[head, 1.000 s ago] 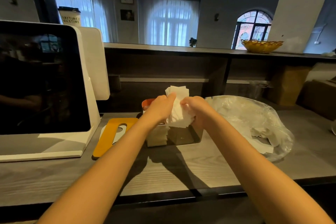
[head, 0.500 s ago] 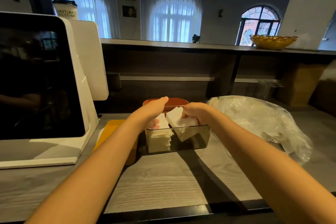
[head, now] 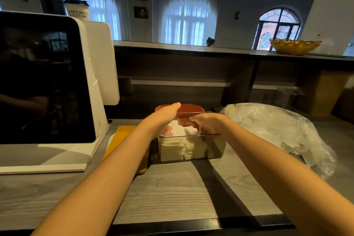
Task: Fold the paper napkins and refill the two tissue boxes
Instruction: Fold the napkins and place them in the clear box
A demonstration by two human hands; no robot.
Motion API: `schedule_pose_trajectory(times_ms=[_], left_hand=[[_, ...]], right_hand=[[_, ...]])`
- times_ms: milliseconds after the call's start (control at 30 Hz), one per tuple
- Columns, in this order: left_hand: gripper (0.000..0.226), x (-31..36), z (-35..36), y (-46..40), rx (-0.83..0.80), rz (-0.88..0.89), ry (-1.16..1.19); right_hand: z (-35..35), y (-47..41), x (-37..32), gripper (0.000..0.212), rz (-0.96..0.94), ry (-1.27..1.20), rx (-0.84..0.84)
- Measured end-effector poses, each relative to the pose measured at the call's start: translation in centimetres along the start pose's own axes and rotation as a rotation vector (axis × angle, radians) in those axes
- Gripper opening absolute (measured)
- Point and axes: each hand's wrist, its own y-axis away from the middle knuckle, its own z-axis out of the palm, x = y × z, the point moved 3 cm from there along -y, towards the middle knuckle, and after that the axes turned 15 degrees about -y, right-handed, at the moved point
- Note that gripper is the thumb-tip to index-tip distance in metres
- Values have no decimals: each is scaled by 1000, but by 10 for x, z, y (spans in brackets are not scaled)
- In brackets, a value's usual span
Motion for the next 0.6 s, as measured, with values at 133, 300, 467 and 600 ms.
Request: schedule_pose_trajectory(times_ms=[133, 300, 467, 600], left_hand=[[64, 1, 1, 3, -1, -1, -9], [62, 2, -1, 5, 8, -3, 17], [62, 0, -1, 8, 32, 9, 75], [60, 8, 2, 19, 62, 40, 110]], right_hand=[[-3, 0, 0, 70, 84, -49, -71], [-13, -11, -2, 64, -21, -161, 112], [-7, 6, -6, 78, -42, -283, -188], [-3, 13, -4, 74, -160, -419, -107]])
